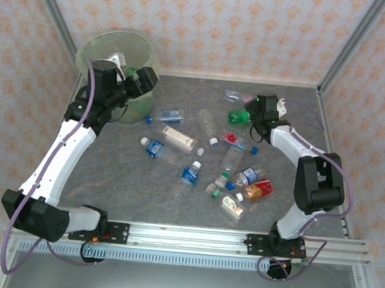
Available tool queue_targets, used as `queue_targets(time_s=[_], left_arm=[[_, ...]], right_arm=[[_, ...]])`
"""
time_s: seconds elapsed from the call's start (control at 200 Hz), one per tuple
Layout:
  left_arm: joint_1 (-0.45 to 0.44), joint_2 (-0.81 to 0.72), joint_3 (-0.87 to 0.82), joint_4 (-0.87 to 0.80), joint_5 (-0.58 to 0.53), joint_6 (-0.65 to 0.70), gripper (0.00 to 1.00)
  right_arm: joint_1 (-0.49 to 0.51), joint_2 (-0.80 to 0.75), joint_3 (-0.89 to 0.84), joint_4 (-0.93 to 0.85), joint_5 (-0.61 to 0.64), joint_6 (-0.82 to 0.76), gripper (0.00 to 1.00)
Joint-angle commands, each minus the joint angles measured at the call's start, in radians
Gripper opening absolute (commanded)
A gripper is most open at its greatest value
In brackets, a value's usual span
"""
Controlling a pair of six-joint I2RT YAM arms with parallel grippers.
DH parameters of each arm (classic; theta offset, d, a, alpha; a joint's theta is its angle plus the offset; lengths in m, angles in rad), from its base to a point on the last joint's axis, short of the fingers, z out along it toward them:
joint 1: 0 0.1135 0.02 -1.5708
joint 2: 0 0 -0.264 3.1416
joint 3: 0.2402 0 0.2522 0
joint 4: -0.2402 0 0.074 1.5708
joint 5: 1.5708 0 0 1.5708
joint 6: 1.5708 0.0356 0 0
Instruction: Put the plastic bottles in the bin
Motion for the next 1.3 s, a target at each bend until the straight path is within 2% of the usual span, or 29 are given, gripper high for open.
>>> queue_targets(time_s=[0.0,0.205,0.415,0.586,0.901,1.086,1.296], left_arm=[[-0.010,-0.015,-0.009,0.039,0.027,-0.016,0.95],[-0.010,-0.020,-0.011,0.028,0.033,-0.017,0.95],[-0.010,-0.043,-0.020,0.006,0.018,-0.001,0.96],[-0.011,-0.050,-0.021,-0.006,0.014,0.007,0.96],[-0.010,-0.070,-0.031,-0.019,0.000,0.015,0.97],[-0.010,-0.078,-0.031,-0.026,-0.010,0.021,0.97],[-0.010,-0.078,-0.031,-0.023,-0.010,0.020,0.97]], right_arm=[[-0.023,0.023,-0.015,0.002,-0.020,0.009,0.78],[-0.039,0.109,0.010,0.108,-0.110,0.058,0.91],[-0.044,0.200,0.051,0.187,-0.165,0.126,0.95],[-0.044,0.245,0.068,0.237,-0.162,0.182,0.96],[-0.052,0.403,0.229,0.060,-0.157,0.265,0.92],[-0.055,0.426,0.220,0.015,-0.159,0.278,0.85],[-0.058,0.370,0.153,0.006,-0.143,0.265,0.75]])
